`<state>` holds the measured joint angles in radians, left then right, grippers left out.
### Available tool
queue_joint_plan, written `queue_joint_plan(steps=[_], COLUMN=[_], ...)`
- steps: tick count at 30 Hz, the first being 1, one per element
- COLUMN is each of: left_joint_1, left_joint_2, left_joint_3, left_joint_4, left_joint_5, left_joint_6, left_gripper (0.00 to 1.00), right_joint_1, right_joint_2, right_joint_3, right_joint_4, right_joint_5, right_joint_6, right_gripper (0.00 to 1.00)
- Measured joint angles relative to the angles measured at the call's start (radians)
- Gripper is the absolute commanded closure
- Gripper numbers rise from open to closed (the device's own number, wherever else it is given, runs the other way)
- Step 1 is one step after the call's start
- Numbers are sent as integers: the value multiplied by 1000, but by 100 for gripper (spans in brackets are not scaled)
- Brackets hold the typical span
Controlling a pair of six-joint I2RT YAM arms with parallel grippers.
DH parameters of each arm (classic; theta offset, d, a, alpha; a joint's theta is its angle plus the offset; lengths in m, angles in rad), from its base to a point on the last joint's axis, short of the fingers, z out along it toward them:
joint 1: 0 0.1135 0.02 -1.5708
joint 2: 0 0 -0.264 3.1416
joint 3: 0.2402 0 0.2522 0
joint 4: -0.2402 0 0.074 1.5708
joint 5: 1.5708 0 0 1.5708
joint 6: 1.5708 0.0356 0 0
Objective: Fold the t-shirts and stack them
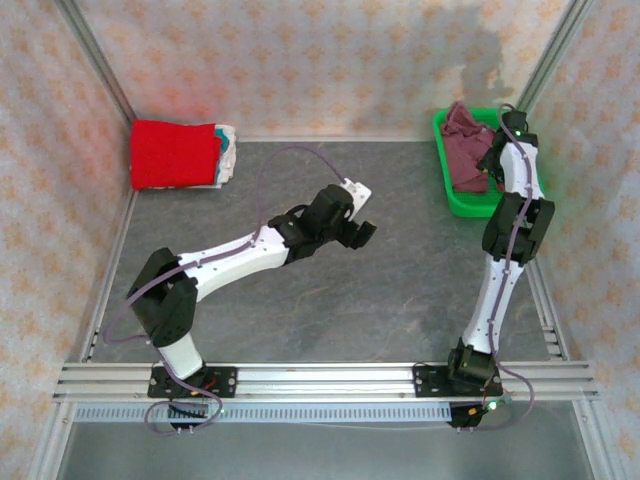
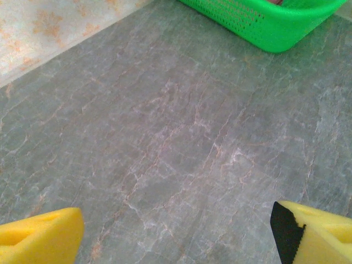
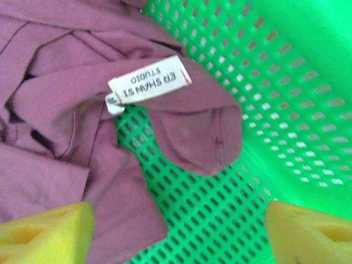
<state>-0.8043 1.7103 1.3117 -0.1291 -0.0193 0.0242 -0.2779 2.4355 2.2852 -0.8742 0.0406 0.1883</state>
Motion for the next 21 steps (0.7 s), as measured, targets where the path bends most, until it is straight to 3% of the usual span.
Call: queue_joint_plan(steps=[6, 9, 12, 17, 21], left_joint_1=[0, 0, 0, 0, 0], left_joint_2=[-1, -1, -6, -48, -98], left_joint_3=[-9, -11, -15, -40, -81], left_joint_4=[0, 0, 0, 6, 37], left_joint_5=[-15, -19, -21, -42, -64], left_joint_6=[0, 0, 0, 0, -5], left_gripper=[11, 13, 14, 14, 15], right_joint_1=[1, 2, 1, 1, 3], right_joint_2=[98, 111, 111, 97, 0], right_joint_3=[74, 83, 103, 110, 19], right_joint_4=[-5, -6, -5, 0, 18], right_joint_5=[-39, -65, -85, -121, -143], right_joint_6=[-16, -23, -33, -44, -41], right_gripper=[52, 83, 100, 100, 100])
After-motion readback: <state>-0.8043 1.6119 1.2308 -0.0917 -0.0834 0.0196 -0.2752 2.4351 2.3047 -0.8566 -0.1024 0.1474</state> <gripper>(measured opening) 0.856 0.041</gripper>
